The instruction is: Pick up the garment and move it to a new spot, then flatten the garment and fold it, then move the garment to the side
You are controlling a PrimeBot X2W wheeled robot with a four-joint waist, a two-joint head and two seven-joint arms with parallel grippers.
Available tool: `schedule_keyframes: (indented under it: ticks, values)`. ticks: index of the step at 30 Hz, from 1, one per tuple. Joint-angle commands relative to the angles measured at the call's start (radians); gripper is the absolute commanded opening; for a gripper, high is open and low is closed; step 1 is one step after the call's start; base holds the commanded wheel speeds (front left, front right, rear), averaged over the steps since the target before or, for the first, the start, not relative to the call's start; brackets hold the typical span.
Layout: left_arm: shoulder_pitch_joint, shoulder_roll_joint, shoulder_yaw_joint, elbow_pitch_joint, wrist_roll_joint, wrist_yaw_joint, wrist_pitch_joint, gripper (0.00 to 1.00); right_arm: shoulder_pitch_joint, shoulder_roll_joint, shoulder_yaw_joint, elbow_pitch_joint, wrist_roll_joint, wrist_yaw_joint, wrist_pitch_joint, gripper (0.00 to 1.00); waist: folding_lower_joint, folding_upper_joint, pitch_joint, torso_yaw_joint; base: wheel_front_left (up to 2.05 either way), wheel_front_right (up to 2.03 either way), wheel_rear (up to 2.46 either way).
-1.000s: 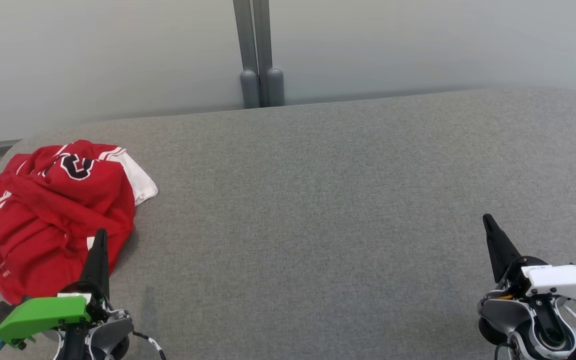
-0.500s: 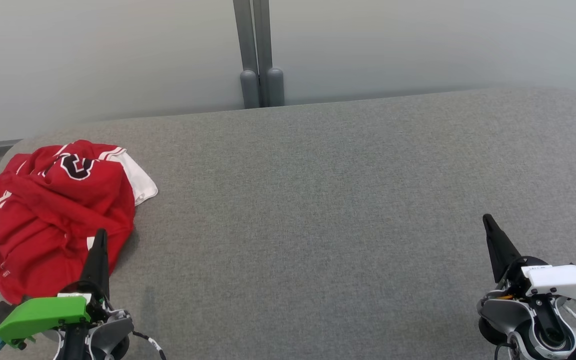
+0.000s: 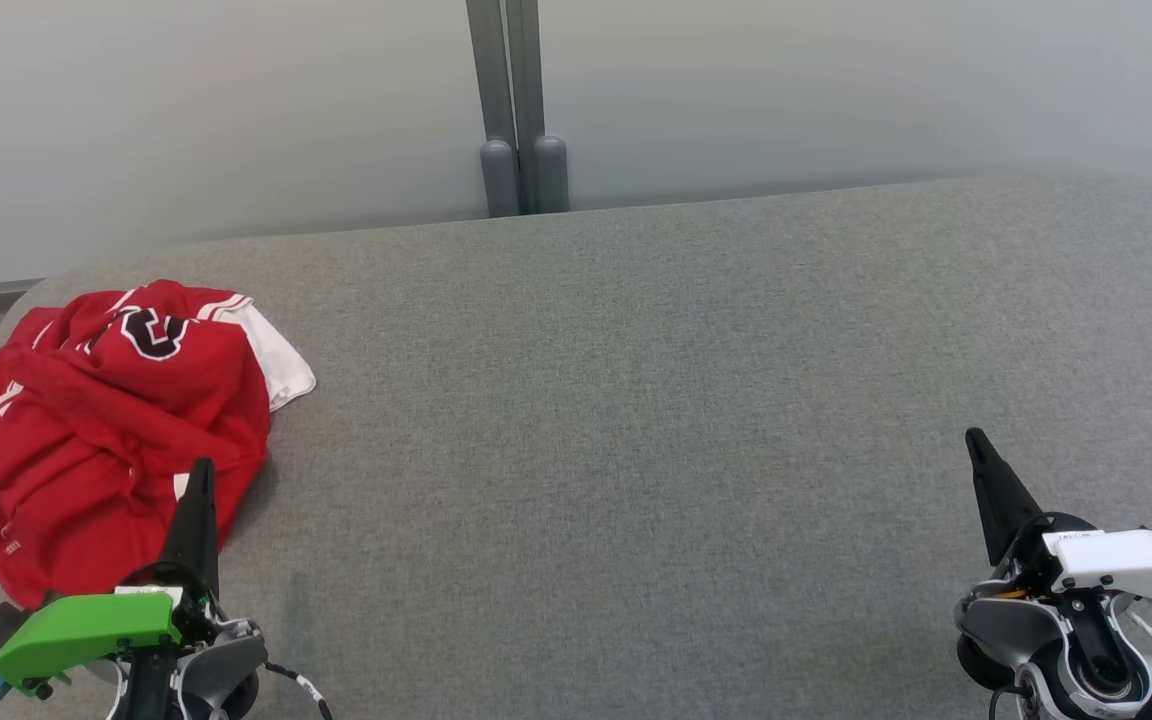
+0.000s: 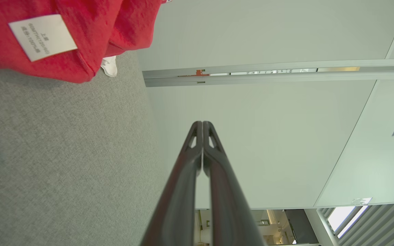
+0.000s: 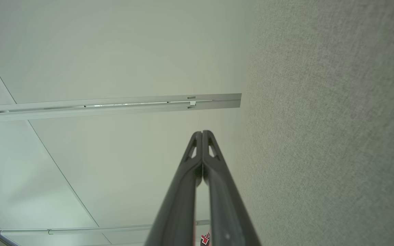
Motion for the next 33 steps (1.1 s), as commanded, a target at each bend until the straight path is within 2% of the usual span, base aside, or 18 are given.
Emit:
schedule_keyframes:
  ticks: [1, 20, 21, 23, 24, 25, 33]
  values:
    - [-0.012, 0.008, 0.003, 0.000, 0.000, -0.005, 0.004, 0.00, -0.005, -0.001, -0.001, 0.002, 0.007, 0.001, 0.002, 0.00, 0.0000, 0.0000, 0.000, 0.000, 0.00, 0.00, 0.00]
    - [-0.012, 0.008, 0.003, 0.000, 0.000, -0.005, 0.004, 0.00, -0.005, -0.001, -0.001, 0.002, 0.007, 0.001, 0.002, 0.00, 0.0000, 0.0000, 0.000, 0.000, 0.00, 0.00, 0.00]
    - [0.000, 0.000, 0.000, 0.000, 0.000, 0.000, 0.000, 1.00, 0.000, 0.000, 0.000, 0.000, 0.000, 0.000, 0.000, 1.00, 0.0000, 0.0000, 0.000, 0.000, 0.00, 0.00, 0.00]
    - [0.010, -0.003, -0.002, 0.016, 0.000, 0.000, -0.001, 1.00, 0.010, 0.004, 0.001, 0.014, -0.001, 0.000, -0.001, 1.00, 0.0000, 0.0000, 0.000, 0.000, 0.00, 0.00, 0.00]
    - [0.019, -0.005, -0.004, 0.026, 0.000, 0.002, -0.001, 0.00, 0.019, 0.006, 0.002, 0.023, -0.001, 0.000, -0.001, 0.00, 0.0000, 0.0000, 0.000, 0.000, 0.00, 0.00, 0.00]
    - [0.022, -0.006, -0.005, 0.027, 0.001, 0.002, -0.004, 1.00, 0.022, 0.007, 0.004, 0.025, -0.001, 0.000, -0.004, 1.00, 0.0000, 0.0000, 0.000, 0.000, 0.00, 0.00, 0.00]
    - [0.029, -0.004, -0.029, 0.024, 0.028, 0.001, -0.045, 1.00, 0.027, -0.002, 0.040, 0.011, -0.038, 0.000, -0.044, 1.00, 0.0000, 0.0000, 0.000, 0.002, 0.00, 0.00, 0.00]
